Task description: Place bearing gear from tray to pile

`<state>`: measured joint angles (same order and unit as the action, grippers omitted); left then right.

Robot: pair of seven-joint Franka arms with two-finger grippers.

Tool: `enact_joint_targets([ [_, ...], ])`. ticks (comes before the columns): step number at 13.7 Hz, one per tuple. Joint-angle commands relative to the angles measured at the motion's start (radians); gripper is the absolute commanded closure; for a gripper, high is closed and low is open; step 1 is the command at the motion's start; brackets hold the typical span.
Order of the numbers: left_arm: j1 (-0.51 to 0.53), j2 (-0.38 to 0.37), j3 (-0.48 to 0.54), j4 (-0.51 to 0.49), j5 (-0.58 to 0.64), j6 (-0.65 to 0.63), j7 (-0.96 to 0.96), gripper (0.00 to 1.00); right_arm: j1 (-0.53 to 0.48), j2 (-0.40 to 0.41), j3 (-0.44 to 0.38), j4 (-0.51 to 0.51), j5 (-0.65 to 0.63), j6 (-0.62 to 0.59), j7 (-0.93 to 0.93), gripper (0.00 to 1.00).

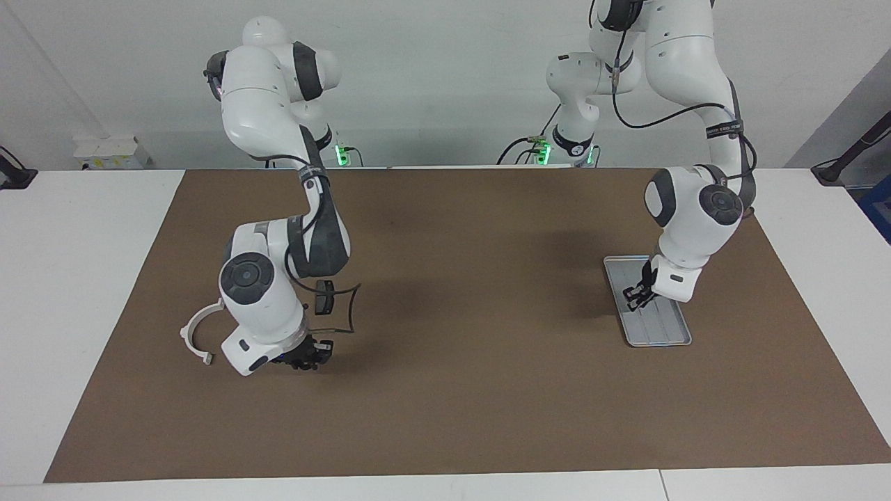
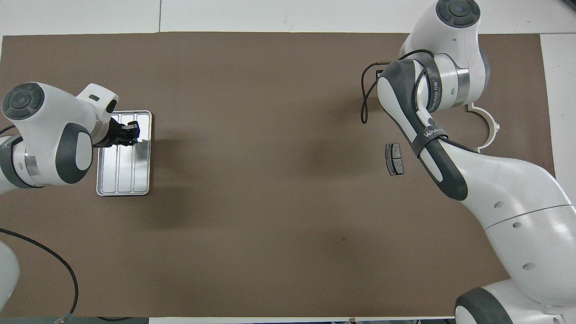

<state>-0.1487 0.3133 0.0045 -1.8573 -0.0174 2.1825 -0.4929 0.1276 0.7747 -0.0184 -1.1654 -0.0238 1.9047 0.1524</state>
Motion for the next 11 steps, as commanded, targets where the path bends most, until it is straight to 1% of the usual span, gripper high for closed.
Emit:
enact_joint_targets([
  [1, -0.150, 0.036, 0.014, 0.096, 0.002, -0.050, -0.258, 1.00, -0.029, 0.006, 0.020, -0.016, -0.005, 0.014, -0.031, 1.00],
  [4, -0.306, 0.053, 0.014, 0.105, 0.002, -0.030, -0.407, 1.00, -0.034, 0.017, 0.020, -0.016, -0.004, 0.016, -0.039, 1.00],
  [5, -0.349, 0.073, 0.015, 0.125, -0.003, -0.030, -0.446, 1.00, -0.036, 0.023, 0.020, -0.016, -0.004, 0.016, -0.039, 1.00],
  [6, -0.385, 0.113, 0.015, 0.170, -0.009, -0.030, -0.484, 1.00, -0.040, 0.026, 0.020, -0.016, -0.004, 0.017, -0.039, 1.00],
  [7, -0.405, 0.160, 0.017, 0.216, -0.010, -0.024, -0.512, 1.00, -0.042, 0.031, 0.020, -0.016, -0.002, 0.028, -0.039, 1.00],
  [8, -0.411, 0.182, 0.015, 0.239, -0.015, -0.004, -0.522, 1.00, -0.043, 0.032, 0.020, -0.016, -0.002, 0.048, -0.039, 1.00],
  [11, -0.417, 0.204, 0.015, 0.237, -0.015, 0.025, -0.530, 1.00, -0.049, 0.046, 0.020, -0.017, 0.007, 0.068, -0.037, 1.00],
])
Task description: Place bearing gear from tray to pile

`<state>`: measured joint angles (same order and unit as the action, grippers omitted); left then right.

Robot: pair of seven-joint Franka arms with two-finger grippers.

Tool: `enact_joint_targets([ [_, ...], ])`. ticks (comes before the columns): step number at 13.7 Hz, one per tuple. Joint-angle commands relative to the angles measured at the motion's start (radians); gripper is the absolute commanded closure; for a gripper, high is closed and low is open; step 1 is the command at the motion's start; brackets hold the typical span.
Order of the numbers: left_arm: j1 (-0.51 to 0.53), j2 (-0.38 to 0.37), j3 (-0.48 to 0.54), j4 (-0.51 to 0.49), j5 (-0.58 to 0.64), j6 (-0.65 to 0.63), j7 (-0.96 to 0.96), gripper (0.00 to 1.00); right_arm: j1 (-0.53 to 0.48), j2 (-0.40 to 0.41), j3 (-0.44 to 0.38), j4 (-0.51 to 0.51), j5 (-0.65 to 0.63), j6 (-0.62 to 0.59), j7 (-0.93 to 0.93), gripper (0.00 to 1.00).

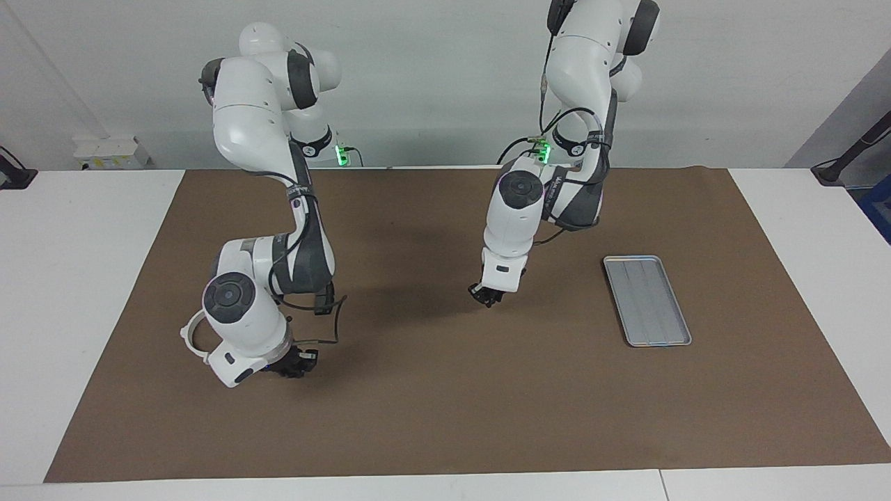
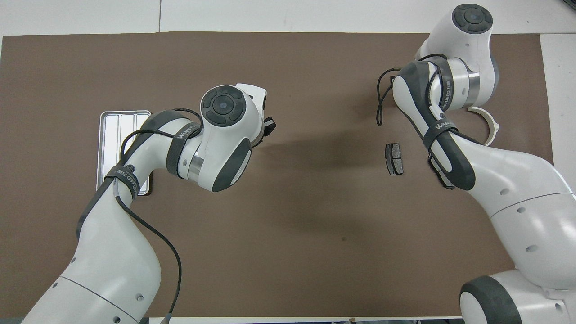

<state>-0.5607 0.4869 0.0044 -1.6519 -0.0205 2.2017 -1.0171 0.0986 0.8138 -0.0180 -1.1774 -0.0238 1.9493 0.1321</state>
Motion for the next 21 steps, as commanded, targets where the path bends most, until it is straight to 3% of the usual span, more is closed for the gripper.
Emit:
enact_joint_targets([
  [1, -0.005, 0.032, 0.016, 0.027, -0.006, 0.007, -0.008, 1.00, -0.020, 0.007, 0.020, -0.007, 0.008, 0.023, -0.017, 1.00],
  [3, -0.011, 0.038, 0.017, 0.012, -0.003, 0.010, -0.014, 1.00, -0.022, 0.007, 0.020, -0.007, 0.013, 0.023, -0.017, 1.00],
  [4, -0.018, 0.038, 0.017, 0.005, -0.003, 0.025, -0.024, 1.00, -0.023, 0.008, 0.020, -0.007, 0.015, 0.023, -0.016, 0.95],
  [5, -0.021, 0.038, 0.017, -0.006, -0.003, 0.038, -0.034, 1.00, -0.022, 0.013, 0.020, -0.007, 0.018, 0.026, -0.011, 0.75],
  [6, -0.021, 0.038, 0.016, -0.014, -0.001, 0.050, -0.049, 1.00, -0.022, 0.015, 0.020, -0.007, 0.018, 0.034, -0.008, 0.67],
  [7, -0.022, 0.038, 0.016, -0.026, -0.001, 0.059, -0.051, 1.00, -0.022, 0.015, 0.020, -0.007, 0.019, 0.034, -0.003, 0.39],
  [11, -0.030, 0.038, 0.016, -0.042, -0.001, 0.078, -0.051, 1.00, -0.022, 0.015, 0.020, -0.007, 0.019, 0.036, -0.003, 0.06],
  [12, -0.030, 0.039, 0.016, -0.043, -0.001, 0.078, -0.051, 1.00, -0.022, 0.013, 0.020, -0.007, 0.018, 0.034, -0.003, 0.00],
  [18, -0.031, 0.047, 0.017, -0.043, -0.001, 0.082, -0.051, 1.00, 0.044, -0.010, -0.014, 0.012, 0.015, -0.050, 0.020, 0.00],
  [19, -0.031, 0.047, 0.016, -0.043, -0.001, 0.082, -0.051, 0.80, 0.059, -0.013, -0.020, 0.013, 0.037, -0.064, 0.041, 0.00],
  [20, -0.031, 0.047, 0.017, -0.042, -0.001, 0.079, -0.051, 0.34, 0.076, -0.016, -0.026, 0.013, 0.053, -0.075, 0.067, 0.00],
  [21, -0.031, 0.047, 0.017, -0.037, -0.001, 0.069, -0.052, 0.00, 0.107, -0.028, -0.043, 0.018, 0.062, -0.082, 0.105, 0.00],
])
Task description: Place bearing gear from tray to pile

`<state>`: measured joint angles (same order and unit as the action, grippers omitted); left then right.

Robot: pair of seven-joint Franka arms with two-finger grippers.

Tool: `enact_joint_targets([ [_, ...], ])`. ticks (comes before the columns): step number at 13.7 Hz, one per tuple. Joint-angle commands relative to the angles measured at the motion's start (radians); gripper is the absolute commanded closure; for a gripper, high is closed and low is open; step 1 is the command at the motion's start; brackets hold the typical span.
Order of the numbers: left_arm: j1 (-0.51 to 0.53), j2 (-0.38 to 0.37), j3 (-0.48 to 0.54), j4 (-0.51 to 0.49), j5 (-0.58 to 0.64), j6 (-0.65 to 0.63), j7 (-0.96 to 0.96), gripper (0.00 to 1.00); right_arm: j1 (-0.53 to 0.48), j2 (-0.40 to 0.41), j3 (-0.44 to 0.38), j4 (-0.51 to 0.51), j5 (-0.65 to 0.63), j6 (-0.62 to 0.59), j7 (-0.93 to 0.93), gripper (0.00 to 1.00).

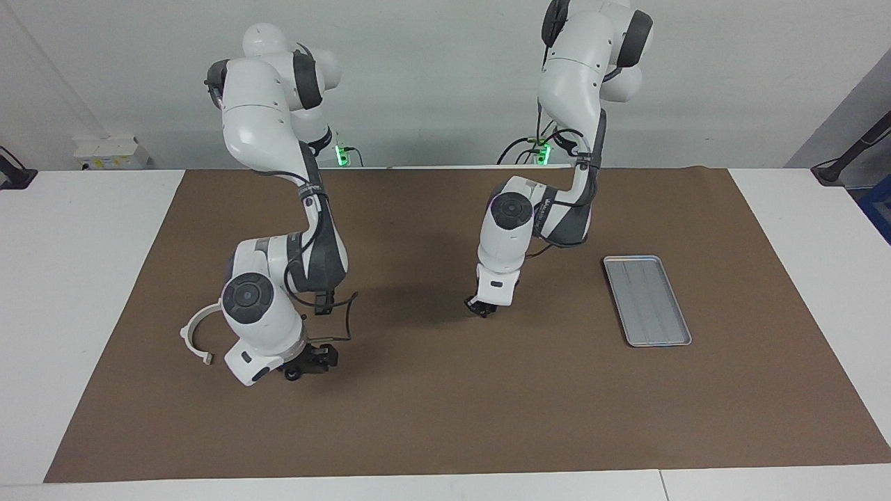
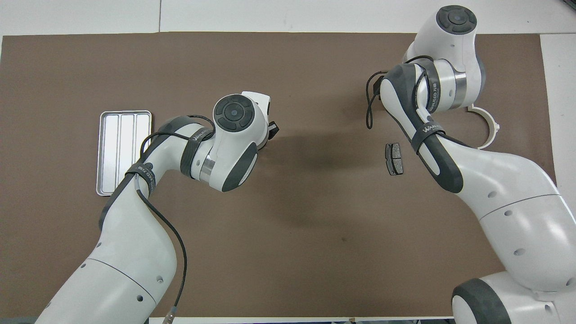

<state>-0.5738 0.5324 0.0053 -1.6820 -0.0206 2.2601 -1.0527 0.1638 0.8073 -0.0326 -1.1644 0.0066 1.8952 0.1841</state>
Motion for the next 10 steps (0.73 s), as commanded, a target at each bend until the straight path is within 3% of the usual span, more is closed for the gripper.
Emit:
enact_joint_targets([
  [1, -0.018, 0.000, 0.018, -0.001, -0.001, 0.000, -0.015, 0.00, 0.072, -0.025, -0.042, 0.006, 0.049, -0.040, 0.104, 0.00],
  [3, -0.002, -0.023, 0.021, 0.002, 0.001, -0.022, -0.013, 0.00, 0.117, -0.033, -0.047, 0.006, 0.073, -0.054, 0.193, 0.00],
  [6, 0.070, -0.132, 0.041, -0.008, 0.005, -0.138, 0.020, 0.00, 0.209, -0.034, -0.049, 0.008, 0.089, -0.050, 0.390, 0.00],
  [10, 0.260, -0.305, 0.039, -0.015, 0.005, -0.368, 0.341, 0.00, 0.330, -0.030, -0.043, 0.028, 0.089, -0.022, 0.682, 0.00],
])
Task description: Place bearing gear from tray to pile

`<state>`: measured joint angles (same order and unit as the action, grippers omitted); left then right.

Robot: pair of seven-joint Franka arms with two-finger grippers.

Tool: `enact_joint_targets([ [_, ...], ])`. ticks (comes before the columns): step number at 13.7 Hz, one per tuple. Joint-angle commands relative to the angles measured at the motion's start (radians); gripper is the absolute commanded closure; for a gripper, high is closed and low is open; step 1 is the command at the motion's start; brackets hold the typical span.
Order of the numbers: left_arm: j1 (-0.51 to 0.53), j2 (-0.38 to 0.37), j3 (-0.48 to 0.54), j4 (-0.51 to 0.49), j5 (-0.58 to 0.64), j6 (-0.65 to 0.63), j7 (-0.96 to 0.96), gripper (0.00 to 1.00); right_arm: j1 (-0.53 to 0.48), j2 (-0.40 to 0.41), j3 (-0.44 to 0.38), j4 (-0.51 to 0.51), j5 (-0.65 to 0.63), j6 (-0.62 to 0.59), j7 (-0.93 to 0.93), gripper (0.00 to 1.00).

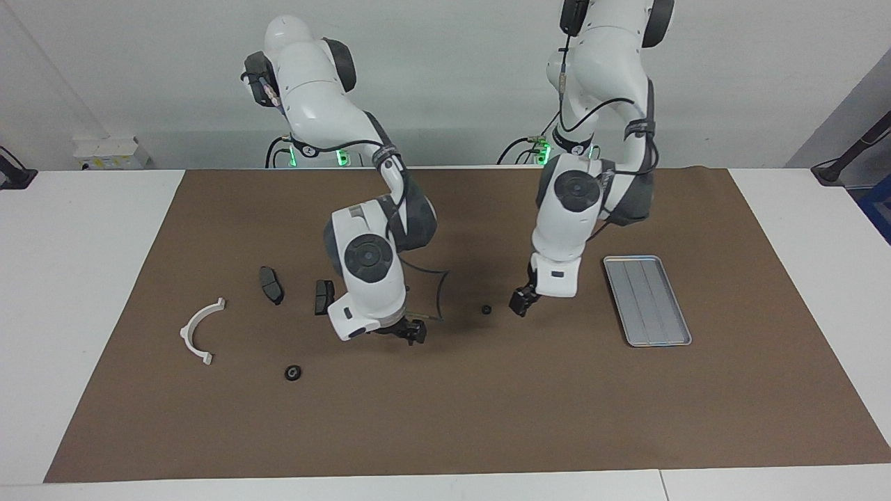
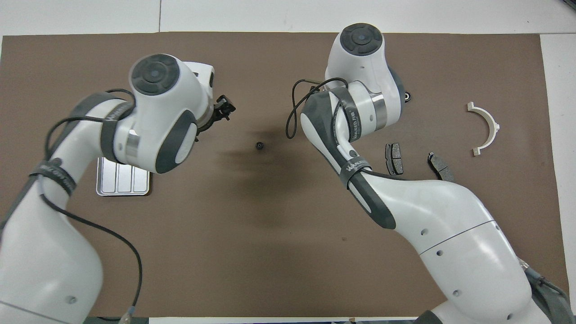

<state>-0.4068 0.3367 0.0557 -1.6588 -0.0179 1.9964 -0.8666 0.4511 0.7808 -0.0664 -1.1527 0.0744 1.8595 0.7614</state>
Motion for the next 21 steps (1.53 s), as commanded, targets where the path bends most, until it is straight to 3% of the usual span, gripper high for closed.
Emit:
enact_joint_targets([
  [1, 0.139, -0.145, -0.011, -0.038, 0.003, -0.154, 0.249, 0.00, 0.069, 0.005, -0.009, 0.028, 0.021, 0.018, 0.157, 0.00],
  [4, 0.238, -0.217, -0.010, -0.033, 0.003, -0.257, 0.433, 0.00, 0.150, 0.020, -0.010, 0.030, 0.019, 0.067, 0.280, 0.00],
  [8, 0.330, -0.326, -0.007, -0.036, 0.003, -0.388, 0.625, 0.00, 0.228, 0.043, -0.038, 0.030, 0.007, 0.098, 0.311, 0.00],
  [11, 0.342, -0.337, -0.008, -0.047, 0.003, -0.396, 0.649, 0.00, 0.254, 0.058, -0.036, 0.030, -0.031, 0.125, 0.314, 0.02],
  [14, 0.352, -0.384, -0.020, -0.124, 0.003, -0.390, 0.646, 0.00, 0.281, 0.086, -0.041, 0.030, -0.042, 0.150, 0.334, 0.04],
  [18, 0.355, -0.374, -0.016, -0.118, 0.001, -0.317, 0.696, 0.00, 0.284, 0.094, -0.041, 0.030, -0.050, 0.155, 0.340, 0.09],
  [21, 0.355, -0.374, -0.013, -0.118, 0.001, -0.320, 0.712, 0.00, 0.284, 0.094, -0.041, 0.030, -0.050, 0.155, 0.349, 0.22],
])
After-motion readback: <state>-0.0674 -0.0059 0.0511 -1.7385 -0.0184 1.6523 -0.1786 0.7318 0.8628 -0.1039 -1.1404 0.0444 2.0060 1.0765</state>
